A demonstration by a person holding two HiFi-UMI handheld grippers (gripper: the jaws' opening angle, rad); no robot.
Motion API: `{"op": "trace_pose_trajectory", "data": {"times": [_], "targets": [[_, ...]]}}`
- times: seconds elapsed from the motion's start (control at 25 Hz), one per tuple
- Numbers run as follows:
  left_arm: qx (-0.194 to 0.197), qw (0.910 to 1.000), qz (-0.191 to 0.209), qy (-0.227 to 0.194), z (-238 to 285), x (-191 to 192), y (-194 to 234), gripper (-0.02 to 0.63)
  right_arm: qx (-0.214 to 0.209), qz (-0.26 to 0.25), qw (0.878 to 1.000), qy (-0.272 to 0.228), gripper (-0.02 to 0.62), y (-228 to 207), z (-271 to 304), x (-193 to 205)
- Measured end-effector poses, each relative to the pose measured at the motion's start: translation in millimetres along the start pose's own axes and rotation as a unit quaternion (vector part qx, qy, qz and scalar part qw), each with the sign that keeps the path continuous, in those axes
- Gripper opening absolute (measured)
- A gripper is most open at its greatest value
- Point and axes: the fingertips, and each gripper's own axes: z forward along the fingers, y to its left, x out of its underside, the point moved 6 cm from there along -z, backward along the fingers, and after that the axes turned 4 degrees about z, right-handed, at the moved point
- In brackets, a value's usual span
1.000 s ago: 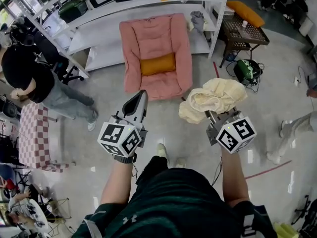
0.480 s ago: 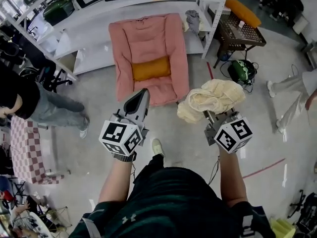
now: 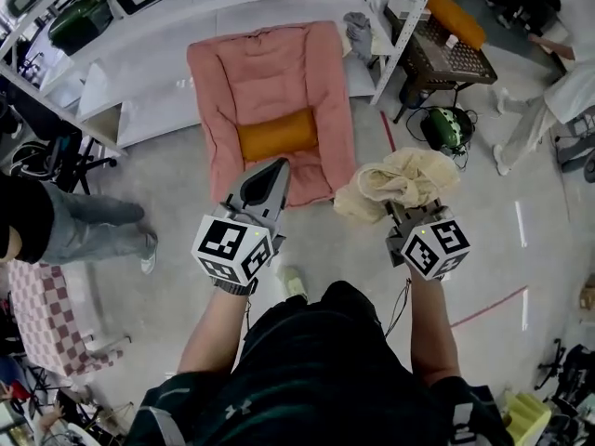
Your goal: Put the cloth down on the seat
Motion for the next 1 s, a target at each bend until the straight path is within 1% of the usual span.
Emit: {"op": "trace_pose_trajectory", "data": {"times": [0.08,0.16,0.36,0.56,0.68,0.76,0.88,1.0], "targets": [[0.003,1.0000,-0.004,0.007,1.6,8.4,18.0,0.005,0.006,-0.001,1.000,0.011,0.094,1.4,19.1,10.4],[0.000,0.9999,-0.010,0.013,7.4,12.0,29.6,0.005,0.006,-0.003,1.000,0.024,0.094,-3.2,34.5,12.4],[0.001,0.9997,-0.018,0.019,60.4,10.5,40.5,0.005,0.012,-0.007,0.999,0.033,0.094,-51.8,61.7,-4.8],[-0.018,0.9995,-0.026,0.007,116.9,11.2,70.0,0.005,-0.008,-0.008,0.999,0.047,0.094,-103.6,114.2,-12.4],[-0.022,0.9994,-0.025,0.001,158.2,13.3,88.5,0.005,-0.019,-0.033,0.998,0.060,0.094,-136.0,150.4,-18.9],[-0.030,0.9991,-0.028,0.005,181.0,19.6,100.0,0.005,-0.028,-0.049,0.995,0.078,0.094,-155.5,174.2,-17.7],[-0.047,0.9979,-0.042,0.017,221.6,36.4,119.6,0.005,-0.044,-0.079,0.989,0.116,0.094,-192.4,214.5,-9.7],[-0.057,0.9966,-0.051,0.030,264.3,55.7,137.0,0.005,-0.060,-0.112,0.980,0.152,0.094,-231.9,253.8,3.0]]}}
